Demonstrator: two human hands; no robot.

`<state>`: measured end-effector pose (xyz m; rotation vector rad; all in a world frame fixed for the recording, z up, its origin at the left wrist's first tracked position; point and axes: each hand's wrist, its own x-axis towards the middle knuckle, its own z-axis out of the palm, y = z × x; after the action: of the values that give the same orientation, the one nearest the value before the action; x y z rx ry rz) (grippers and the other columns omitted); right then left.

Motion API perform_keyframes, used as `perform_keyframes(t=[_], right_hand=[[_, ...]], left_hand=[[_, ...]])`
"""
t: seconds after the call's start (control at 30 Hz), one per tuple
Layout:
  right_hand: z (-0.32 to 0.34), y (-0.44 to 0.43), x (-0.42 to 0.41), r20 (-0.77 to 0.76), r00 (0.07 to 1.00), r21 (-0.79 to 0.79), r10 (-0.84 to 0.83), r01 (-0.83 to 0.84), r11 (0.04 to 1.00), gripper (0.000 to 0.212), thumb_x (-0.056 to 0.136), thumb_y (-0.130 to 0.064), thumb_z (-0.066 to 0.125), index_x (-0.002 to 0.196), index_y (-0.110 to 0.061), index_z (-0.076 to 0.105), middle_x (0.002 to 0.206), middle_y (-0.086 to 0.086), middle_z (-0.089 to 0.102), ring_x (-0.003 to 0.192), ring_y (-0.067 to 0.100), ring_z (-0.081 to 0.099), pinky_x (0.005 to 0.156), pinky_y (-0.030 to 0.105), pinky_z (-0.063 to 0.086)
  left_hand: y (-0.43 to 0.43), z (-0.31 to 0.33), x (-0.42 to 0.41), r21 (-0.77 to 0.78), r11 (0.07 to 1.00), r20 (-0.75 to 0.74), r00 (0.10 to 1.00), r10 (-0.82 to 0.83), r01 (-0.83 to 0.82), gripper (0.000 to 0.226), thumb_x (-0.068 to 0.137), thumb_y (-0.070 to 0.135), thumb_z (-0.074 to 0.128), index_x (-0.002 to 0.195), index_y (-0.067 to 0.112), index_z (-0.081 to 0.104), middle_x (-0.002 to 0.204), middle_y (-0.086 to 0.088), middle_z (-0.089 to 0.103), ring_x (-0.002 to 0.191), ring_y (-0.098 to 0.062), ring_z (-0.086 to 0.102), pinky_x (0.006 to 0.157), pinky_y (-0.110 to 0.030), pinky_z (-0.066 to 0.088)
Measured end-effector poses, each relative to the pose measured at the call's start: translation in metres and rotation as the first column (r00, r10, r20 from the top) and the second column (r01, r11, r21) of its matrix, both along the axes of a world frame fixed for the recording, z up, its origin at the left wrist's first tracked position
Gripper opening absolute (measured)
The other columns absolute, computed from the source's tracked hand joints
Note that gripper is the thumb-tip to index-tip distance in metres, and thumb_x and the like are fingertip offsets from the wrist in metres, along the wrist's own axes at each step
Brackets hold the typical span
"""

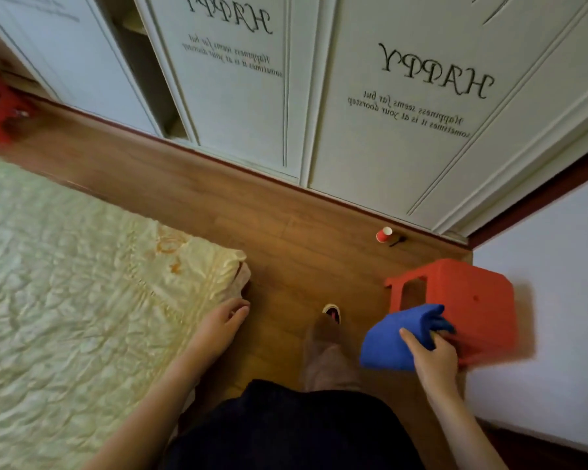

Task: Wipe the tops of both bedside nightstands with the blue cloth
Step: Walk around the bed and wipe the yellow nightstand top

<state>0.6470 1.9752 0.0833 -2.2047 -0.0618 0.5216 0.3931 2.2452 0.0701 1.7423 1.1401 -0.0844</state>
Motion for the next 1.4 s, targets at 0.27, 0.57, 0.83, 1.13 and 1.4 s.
perform_keyframes(t=[0.27, 0.57, 0.83, 1.13, 1.4], right_hand=[[0.001, 0.165, 0.166, -0.032, 0.958, 0.009, 0.285, -0.285, 0.959, 0.016, 0.083, -0.019, 0.072, 0.091, -0.006, 0.067, 0.085, 0.006, 0.066, 0.086, 0.03, 0.062, 0.075, 0.038, 0.045], [0.014, 0.415, 0.223, -0.112, 0.702, 0.135, 0.703, -0.69, 0.711, 0.016, 0.084, -0.018, 0.073, 0.094, -0.009, 0.065, 0.086, 0.003, 0.067, 0.08, 0.016, 0.061, 0.063, 0.027, 0.042], [0.009, 0.633, 0.234, -0.122, 0.582, 0.156, 0.804, -0.789, 0.595, 0.013, 0.085, -0.016, 0.072, 0.094, -0.009, 0.065, 0.085, -0.001, 0.067, 0.077, 0.005, 0.061, 0.057, 0.014, 0.046], [0.023, 0.832, 0.277, -0.069, 0.592, 0.075, 0.803, -0.799, 0.596, 0.018, 0.084, -0.018, 0.072, 0.089, -0.003, 0.064, 0.089, 0.015, 0.067, 0.085, 0.032, 0.062, 0.073, 0.036, 0.045], [-0.006, 1.04, 0.259, -0.135, 0.451, 0.108, 0.882, -0.878, 0.466, 0.02, 0.087, -0.018, 0.069, 0.096, -0.002, 0.062, 0.091, 0.014, 0.065, 0.083, 0.03, 0.061, 0.071, 0.034, 0.044]], left_hand=[[0.081, 0.009, 0.131, -0.051, 0.945, -0.013, 0.946, 0.323, -0.323, 0.03, 0.096, 0.042, 0.048, 0.117, 0.03, 0.065, 0.101, 0.007, 0.069, 0.093, -0.012, 0.064, 0.09, -0.038, 0.051], [0.159, 0.003, 0.144, -0.044, 0.689, -0.037, 0.69, 0.723, -0.724, 0.021, 0.098, 0.025, 0.049, 0.089, 0.038, 0.063, 0.095, 0.004, 0.071, 0.093, -0.017, 0.065, 0.076, -0.028, 0.048], [0.299, -0.01, 0.163, -0.092, 0.5, -0.041, 0.505, 0.862, -0.861, 0.02, 0.098, 0.035, 0.044, 0.098, 0.037, 0.064, 0.101, 0.009, 0.069, 0.097, -0.011, 0.063, 0.091, -0.039, 0.05], [0.52, 0.032, 0.192, -0.005, 0.541, 0.094, 0.539, 0.837, -0.841, 0.029, 0.098, 0.038, 0.044, 0.117, 0.028, 0.063, 0.102, 0.006, 0.069, 0.092, -0.014, 0.065, 0.08, -0.033, 0.052], [0.659, 0.008, 0.197, -0.017, 0.37, 0.027, 0.37, 0.929, -0.929, 0.025, 0.098, 0.032, 0.047, 0.114, 0.025, 0.065, 0.106, 0.008, 0.066, 0.098, -0.007, 0.06, 0.08, -0.024, 0.047]])
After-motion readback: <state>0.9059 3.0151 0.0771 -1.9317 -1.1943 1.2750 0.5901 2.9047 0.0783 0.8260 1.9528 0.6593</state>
